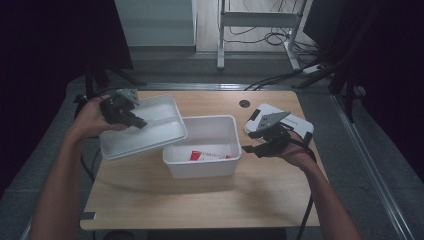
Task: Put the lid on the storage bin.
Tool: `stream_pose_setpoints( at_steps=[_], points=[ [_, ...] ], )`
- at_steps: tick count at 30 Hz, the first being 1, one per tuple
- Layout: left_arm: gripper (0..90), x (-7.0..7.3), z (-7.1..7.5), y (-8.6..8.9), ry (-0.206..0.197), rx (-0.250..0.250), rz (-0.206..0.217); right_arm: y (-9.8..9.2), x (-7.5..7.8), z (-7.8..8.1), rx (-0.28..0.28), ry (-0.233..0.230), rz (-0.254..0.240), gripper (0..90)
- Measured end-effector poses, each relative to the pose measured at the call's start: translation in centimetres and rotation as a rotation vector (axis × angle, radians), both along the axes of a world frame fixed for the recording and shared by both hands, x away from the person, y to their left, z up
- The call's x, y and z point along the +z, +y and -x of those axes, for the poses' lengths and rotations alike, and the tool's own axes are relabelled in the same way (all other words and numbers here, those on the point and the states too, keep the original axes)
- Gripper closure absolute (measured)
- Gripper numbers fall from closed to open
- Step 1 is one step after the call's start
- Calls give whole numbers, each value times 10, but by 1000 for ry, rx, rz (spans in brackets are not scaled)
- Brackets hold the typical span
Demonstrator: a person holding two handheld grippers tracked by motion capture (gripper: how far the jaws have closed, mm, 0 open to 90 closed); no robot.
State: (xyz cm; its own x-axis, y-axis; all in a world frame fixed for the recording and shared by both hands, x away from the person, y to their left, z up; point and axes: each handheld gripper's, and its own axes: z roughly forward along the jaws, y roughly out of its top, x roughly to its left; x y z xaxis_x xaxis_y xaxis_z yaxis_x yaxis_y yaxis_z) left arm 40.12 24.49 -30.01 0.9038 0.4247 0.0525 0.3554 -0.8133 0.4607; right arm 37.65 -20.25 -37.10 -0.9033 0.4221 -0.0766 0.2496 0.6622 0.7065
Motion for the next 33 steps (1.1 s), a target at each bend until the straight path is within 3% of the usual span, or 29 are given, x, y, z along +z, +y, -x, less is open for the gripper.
stream_pose_setpoints(
  at_steps=[13,24,33],
  points=[
    [898,4,-11,-32,-7,-38,10,-9,0,0,-21,6,6,433],
    [898,-2,-20,-57,7,-87,7,-11,0,-1,-24,8,16,434],
    [898,-3,-25,-77,7,-121,37,-14,0,-1,-30,4,25,435]
  ],
)
